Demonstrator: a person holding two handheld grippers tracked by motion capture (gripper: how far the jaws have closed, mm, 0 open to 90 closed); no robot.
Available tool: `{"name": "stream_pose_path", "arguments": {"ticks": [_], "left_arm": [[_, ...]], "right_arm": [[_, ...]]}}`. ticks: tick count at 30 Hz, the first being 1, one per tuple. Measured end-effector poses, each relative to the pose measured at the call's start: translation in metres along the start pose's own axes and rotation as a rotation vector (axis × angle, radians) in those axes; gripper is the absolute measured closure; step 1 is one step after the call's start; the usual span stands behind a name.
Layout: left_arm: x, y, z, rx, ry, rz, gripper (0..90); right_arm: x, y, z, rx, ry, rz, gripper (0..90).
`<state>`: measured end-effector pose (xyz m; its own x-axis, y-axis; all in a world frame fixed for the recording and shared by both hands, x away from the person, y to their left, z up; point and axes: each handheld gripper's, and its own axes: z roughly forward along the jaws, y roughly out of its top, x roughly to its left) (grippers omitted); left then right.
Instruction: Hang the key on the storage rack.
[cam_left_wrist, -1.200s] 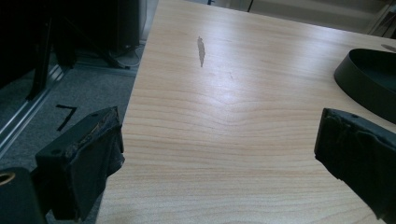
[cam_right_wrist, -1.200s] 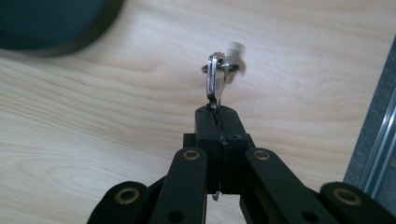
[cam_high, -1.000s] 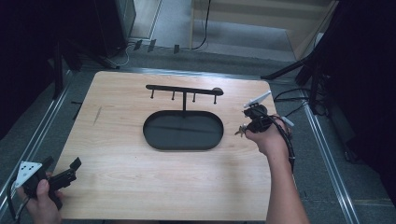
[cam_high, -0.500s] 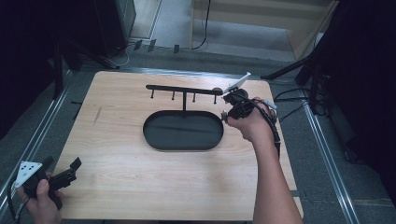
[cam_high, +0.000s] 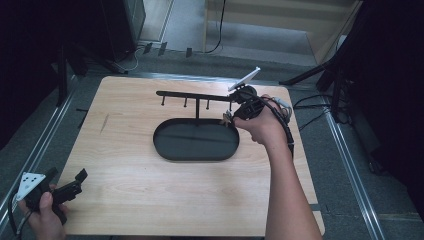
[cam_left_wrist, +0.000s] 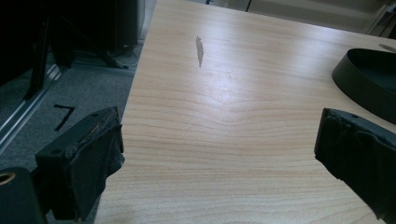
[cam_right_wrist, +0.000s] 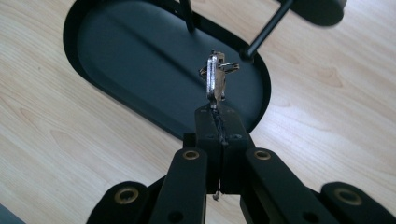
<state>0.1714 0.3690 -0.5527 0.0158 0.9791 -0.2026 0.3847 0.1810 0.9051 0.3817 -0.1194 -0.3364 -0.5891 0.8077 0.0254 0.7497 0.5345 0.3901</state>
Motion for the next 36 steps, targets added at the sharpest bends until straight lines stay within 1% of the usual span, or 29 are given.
{"name": "stream_pose_path", "arguments": {"ticks": [1, 2, 4, 5, 6, 9, 11, 14, 16, 18, 23, 28, 31, 32, 36], "left_arm": [[0.000, 0.000, 0.000, 0.000, -0.001, 0.000, 1.7], [0.000, 0.000, 0.000, 0.000, -0.002, 0.000, 1.7], [0.000, 0.000, 0.000, -0.001, -0.003, 0.000, 1.7], [0.000, 0.000, 0.000, -0.001, -0.003, 0.000, 1.7], [0.000, 0.000, 0.000, -0.001, -0.003, -0.003, 1.7], [0.000, 0.000, 0.000, -0.002, -0.005, -0.003, 1.7], [0.001, 0.000, 0.000, -0.002, -0.005, -0.003, 1.7], [0.000, 0.000, 0.000, -0.003, -0.004, -0.002, 1.7], [0.000, 0.000, 0.000, -0.003, -0.004, -0.002, 1.6], [0.000, 0.000, 0.000, -0.003, -0.003, -0.002, 1.7], [0.000, 0.000, 0.000, -0.002, -0.004, 0.001, 1.7], [0.000, 0.000, 0.000, -0.002, -0.004, 0.000, 1.7], [0.000, 0.000, 0.000, -0.002, -0.005, -0.001, 1.7], [0.000, 0.000, 0.000, -0.002, -0.006, -0.001, 1.7], [0.000, 0.000, 0.000, -0.002, -0.006, -0.001, 1.7]], "right_arm": [[0.000, 0.004, -0.002, -0.015, -0.017, -0.010, 89.4], [0.000, 0.006, -0.003, -0.028, -0.024, -0.011, 89.4], [-0.001, 0.008, -0.005, -0.055, -0.026, -0.008, 89.4], [-0.001, 0.008, -0.005, -0.055, -0.026, -0.008, 89.4], [-0.003, 0.009, -0.003, -0.062, -0.029, 0.004, 89.4], [-0.007, 0.007, -0.001, -0.051, -0.039, -0.002, 89.3], [-0.010, 0.005, -0.002, -0.061, -0.041, 0.002, 89.2], [-0.013, 0.001, -0.003, -0.081, -0.031, -0.009, 89.2], [-0.015, -0.001, -0.002, -0.083, -0.033, -0.001, 89.2], [-0.017, -0.004, 0.001, -0.082, -0.021, -0.001, 89.3], [-0.020, -0.008, 0.005, -0.084, -0.028, 0.000, 89.2], [-0.025, -0.010, 0.008, -0.095, -0.045, 0.030, 89.2], [-0.026, -0.011, 0.010, -0.094, -0.050, 0.033, 89.1], [-0.028, -0.012, 0.013, -0.092, -0.051, 0.044, 89.1], [-0.029, -0.012, 0.017, -0.088, -0.056, 0.056, 89.1]]}}
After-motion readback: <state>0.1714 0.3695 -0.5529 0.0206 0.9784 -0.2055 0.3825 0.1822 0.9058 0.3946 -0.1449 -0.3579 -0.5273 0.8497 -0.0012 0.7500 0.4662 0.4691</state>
